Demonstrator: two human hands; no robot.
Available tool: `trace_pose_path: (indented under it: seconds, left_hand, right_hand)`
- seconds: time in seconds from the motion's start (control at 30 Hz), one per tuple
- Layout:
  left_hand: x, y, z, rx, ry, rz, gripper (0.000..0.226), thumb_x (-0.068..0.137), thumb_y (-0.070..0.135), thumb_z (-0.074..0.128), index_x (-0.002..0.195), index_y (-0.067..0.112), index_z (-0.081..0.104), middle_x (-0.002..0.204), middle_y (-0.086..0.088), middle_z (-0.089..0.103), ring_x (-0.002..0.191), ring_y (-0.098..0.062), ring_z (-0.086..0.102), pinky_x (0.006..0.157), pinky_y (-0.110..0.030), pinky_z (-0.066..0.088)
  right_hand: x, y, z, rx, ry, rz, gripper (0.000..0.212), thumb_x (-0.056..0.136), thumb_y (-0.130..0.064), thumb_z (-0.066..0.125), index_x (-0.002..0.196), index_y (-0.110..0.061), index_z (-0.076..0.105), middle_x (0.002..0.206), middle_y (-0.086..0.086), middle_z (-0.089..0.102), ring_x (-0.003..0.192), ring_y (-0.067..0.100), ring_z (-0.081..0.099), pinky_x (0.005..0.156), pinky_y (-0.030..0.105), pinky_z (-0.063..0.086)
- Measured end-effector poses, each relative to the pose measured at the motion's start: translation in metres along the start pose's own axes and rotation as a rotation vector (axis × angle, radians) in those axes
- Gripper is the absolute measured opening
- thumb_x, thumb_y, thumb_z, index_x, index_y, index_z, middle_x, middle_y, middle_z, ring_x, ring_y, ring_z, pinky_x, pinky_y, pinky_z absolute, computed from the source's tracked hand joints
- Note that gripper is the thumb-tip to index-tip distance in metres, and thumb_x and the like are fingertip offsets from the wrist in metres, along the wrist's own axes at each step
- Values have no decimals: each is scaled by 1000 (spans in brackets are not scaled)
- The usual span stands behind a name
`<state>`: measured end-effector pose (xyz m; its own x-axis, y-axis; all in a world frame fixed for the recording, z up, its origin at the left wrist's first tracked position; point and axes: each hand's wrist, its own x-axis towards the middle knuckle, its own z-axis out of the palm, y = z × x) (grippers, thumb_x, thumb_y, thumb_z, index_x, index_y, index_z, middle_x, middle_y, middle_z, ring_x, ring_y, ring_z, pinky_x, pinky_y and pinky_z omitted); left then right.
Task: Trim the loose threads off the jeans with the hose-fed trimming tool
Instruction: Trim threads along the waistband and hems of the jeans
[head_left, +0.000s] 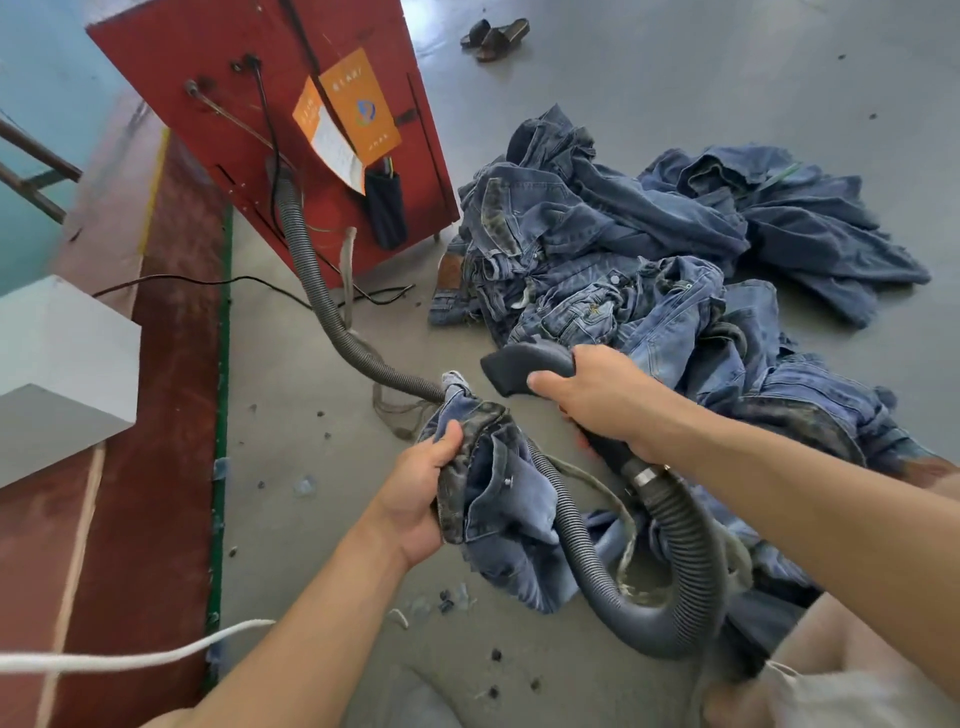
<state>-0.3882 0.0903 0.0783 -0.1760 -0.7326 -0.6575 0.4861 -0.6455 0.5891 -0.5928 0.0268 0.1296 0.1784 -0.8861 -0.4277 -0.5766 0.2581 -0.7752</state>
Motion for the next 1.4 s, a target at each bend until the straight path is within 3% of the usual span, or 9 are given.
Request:
trace_pose_path:
  seconds: [0.1,0.23,0.47,0.77,0.93,1.1,1.2,1.3,1.4]
  left_hand:
    - [0,3,-4,-15,-6,26,50,110,32,38,141,-5,54,137,-28,61,128,-43,60,100,-52,55]
    - [0,12,-3,-61,-21,53,44,106,26,44,139,-1,56,128,-26,68,112,-37,70,88,-48,61]
    - [-4,6,-10,8,-9,71,47,98,26,55,138,1,59,130,-27,66,111,-40,70,84,-49,61]
    - [-6,6,-14,-51,-66,14,47,103,32,49,132,-2,65,130,-27,66,115,-40,69,87,-49,59]
    - [-8,11,-26,-86,-51,-16,50,101,32,51,132,-4,65,133,-27,64,118,-43,67,90,-53,59]
    - [-9,21,-42,-50,-7,-2,52,88,19,59,133,-8,61,123,-28,69,108,-45,70,87,-55,59]
    - [-12,32,-51,38,-65,-54,63,75,18,57,133,-4,63,123,-25,68,110,-44,67,95,-54,55]
    - [-11,32,-56,116,-67,-157,67,85,44,70,136,0,63,133,-22,65,122,-41,62,107,-54,49]
    - [-10,19,-54,319,19,-239,65,82,43,83,127,-1,68,128,-25,68,116,-38,68,96,-47,58]
  right_hand:
    - [7,2,-20,152,-8,58,36,98,-34,67,82,-4,55,58,14,56,44,26,54,45,35,51]
    - [-11,5,-15,-29,-162,-16,41,89,-48,69,87,-8,61,53,3,59,39,21,56,42,31,48]
    - [4,-1,-24,123,27,22,34,99,-33,66,84,-5,54,63,12,55,46,26,55,44,36,51]
    - [-13,-6,-24,-288,-108,-214,30,95,-47,67,94,-18,60,52,-5,60,39,11,58,40,24,45]
    - [-3,-1,-36,-32,43,-96,33,99,-41,66,97,-9,58,67,16,66,50,38,65,46,44,56]
    - [1,9,-59,61,33,-82,28,97,-38,69,94,-12,59,56,-1,57,44,21,58,43,31,51]
    - [1,11,-58,-14,-1,-96,27,97,-37,69,94,-12,59,54,-2,57,44,21,60,43,32,52]
    - [0,10,-54,-214,-41,-163,27,96,-42,68,93,-17,58,52,-3,63,42,19,63,42,30,51]
    - [-2,7,-49,-349,-116,-212,26,95,-47,68,92,-24,57,62,6,70,45,25,66,41,31,52]
